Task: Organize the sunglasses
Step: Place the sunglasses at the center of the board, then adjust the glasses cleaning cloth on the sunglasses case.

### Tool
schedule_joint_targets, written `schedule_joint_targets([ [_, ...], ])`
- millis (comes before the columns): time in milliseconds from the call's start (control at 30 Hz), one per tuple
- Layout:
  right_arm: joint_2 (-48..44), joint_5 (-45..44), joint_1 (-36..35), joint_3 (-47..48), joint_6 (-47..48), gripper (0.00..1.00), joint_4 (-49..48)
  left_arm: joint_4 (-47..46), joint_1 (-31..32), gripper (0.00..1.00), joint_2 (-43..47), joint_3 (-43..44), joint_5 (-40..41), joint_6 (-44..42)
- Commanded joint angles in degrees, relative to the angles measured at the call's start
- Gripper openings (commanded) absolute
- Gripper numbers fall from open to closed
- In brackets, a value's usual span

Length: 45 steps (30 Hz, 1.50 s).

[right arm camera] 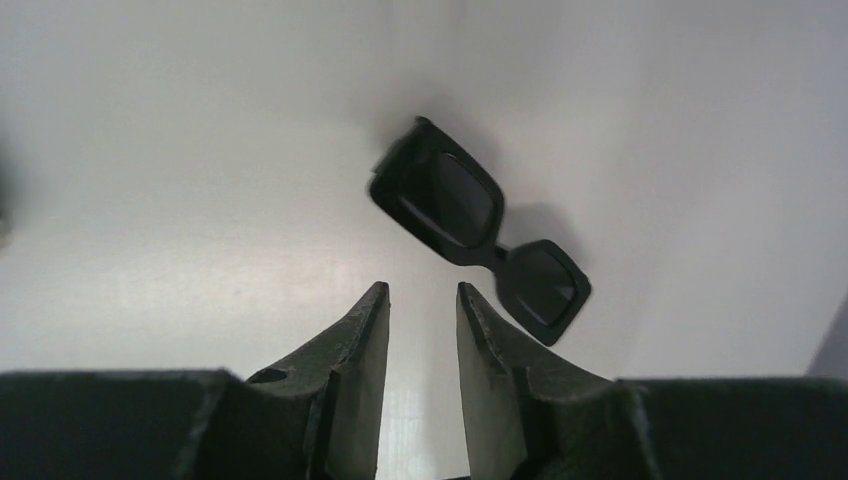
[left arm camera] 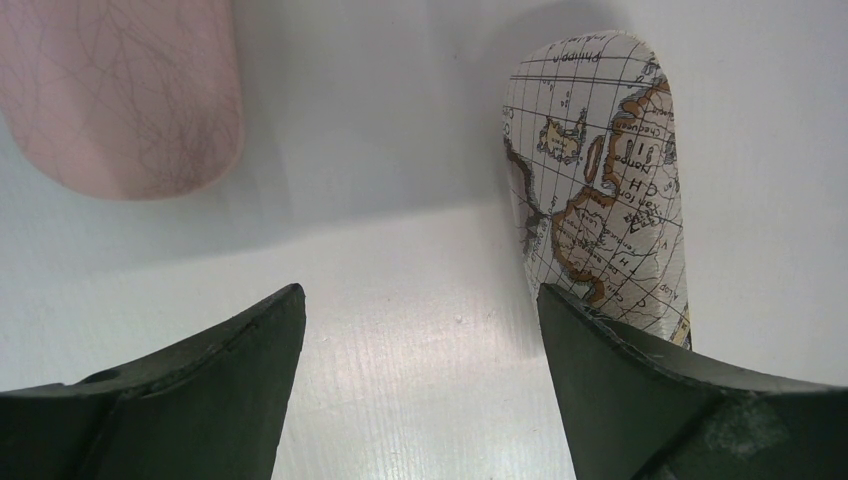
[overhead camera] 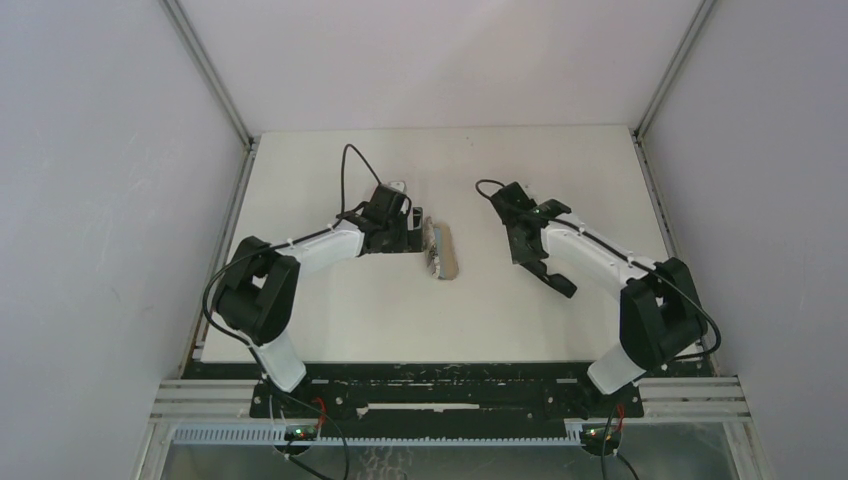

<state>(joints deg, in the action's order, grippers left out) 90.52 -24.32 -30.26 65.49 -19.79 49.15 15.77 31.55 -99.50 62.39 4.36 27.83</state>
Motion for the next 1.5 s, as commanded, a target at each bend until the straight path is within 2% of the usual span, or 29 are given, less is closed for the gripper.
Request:
schedule_joint_targets([
  [0, -5.19, 11.75, 0.24, -0.6, 3.83, 0.31, -9.59, -1.27, 0.37, 0.9, 1.06, 3.1, -0.48, -0.22],
  [100, -5.74, 23.09, 0.64, -0.83, 3.01, 0.33, -16.61, -1.51, 0.42, 0.9, 0.9, 3.01, -0.88, -0.26],
  [233, -1.15, 33.29, 1.05, -0.44, 0.11, 0.34, -26.05, -1.71, 0.3, 0.9, 0.74, 2.9, -1.09, -0.16],
  [533, 14.2, 44.63, 1.65, 4.84, -3.72, 0.34, -35.44, -1.92, 0.35, 0.89, 1.05, 2.57, -1.2, -0.06],
  [833, 19.87, 44.15, 1.51, 7.01, -4.93, 0.33, -37.12, -2.1, 0.38, 0.89, 1.31, 2.34, -1.63, -0.11],
  [1200, 21.86, 41.05, 1.44, 7.67, -5.39, 0.04, -34.95, -5.89, -0.92, 0.89, 6.06, -2.25, -2.24, 0.99],
  [1367, 19.58, 38.36, 0.96, 6.25, -6.75, 0.0, -34.7, -13.54, -4.24, 0.91, 13.17, -10.67, -5.78, 4.48],
  [1467, 17.73, 35.12, 0.1, 5.72, -7.66, 0.0, -33.12, -21.95, -6.12, 0.99, 17.42, -16.73, -10.89, 6.98],
])
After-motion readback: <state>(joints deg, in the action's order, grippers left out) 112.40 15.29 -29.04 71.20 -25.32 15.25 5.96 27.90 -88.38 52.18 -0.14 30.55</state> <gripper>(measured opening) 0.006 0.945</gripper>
